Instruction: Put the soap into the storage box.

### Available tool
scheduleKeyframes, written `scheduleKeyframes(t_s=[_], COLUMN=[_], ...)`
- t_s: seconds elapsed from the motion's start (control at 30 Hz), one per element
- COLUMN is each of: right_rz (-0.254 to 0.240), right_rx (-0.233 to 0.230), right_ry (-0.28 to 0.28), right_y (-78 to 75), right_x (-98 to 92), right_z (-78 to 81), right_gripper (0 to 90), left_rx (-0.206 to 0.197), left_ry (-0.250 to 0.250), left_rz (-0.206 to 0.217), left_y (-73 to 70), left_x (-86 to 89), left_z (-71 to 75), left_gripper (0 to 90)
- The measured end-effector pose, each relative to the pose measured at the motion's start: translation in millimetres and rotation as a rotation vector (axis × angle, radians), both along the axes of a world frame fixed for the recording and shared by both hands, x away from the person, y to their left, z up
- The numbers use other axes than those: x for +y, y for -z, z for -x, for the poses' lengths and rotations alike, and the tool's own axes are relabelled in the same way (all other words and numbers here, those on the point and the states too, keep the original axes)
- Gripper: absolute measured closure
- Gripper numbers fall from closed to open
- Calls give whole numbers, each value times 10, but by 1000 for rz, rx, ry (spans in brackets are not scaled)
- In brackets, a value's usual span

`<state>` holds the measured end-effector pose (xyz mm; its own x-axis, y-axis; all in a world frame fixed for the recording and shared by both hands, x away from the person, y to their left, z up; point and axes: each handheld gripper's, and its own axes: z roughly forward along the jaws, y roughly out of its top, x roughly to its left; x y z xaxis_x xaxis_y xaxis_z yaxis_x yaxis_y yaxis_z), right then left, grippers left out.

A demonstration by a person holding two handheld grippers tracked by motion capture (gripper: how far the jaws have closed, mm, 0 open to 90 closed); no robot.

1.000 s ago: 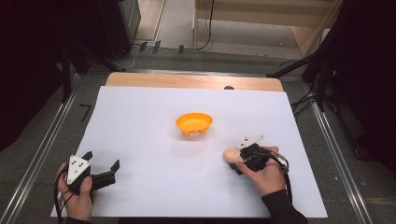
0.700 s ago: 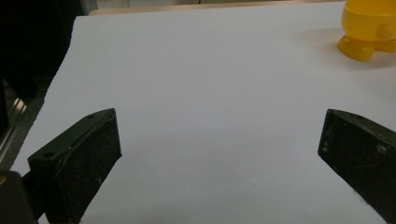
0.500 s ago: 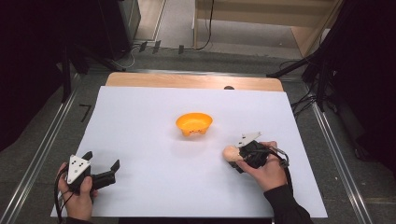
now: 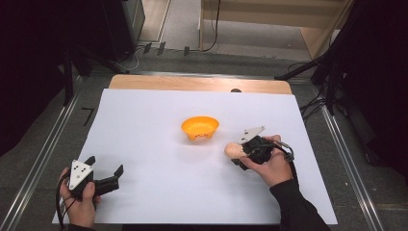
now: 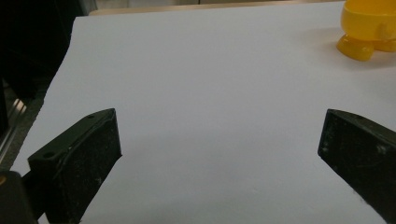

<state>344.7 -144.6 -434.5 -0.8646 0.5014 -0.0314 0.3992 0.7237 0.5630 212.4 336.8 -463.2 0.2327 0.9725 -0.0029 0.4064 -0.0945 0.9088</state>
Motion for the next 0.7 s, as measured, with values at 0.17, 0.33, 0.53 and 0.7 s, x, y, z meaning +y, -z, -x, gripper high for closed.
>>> scheduleKeyframes(t_s=[0.17,0.33,0.53,0.7], right_rz=[10,17,19,27], right_rx=[-9,-9,-25,-38], right_ry=[-12,-43,-88,-121], right_y=[-44,-97,-157,-213], right_x=[71,155,258,337], right_z=[-72,-125,-191,-245], right_gripper=[329,329,329,329], left_rx=[0,0,0,0], left_ry=[-1,-1,-2,-1], left_rz=[-1,-2,-4,-4], left_y=[0,1,1,1], left_x=[-2,-5,-7,-7], left_z=[0,-1,-1,-1], left_gripper=[0,0,0,0])
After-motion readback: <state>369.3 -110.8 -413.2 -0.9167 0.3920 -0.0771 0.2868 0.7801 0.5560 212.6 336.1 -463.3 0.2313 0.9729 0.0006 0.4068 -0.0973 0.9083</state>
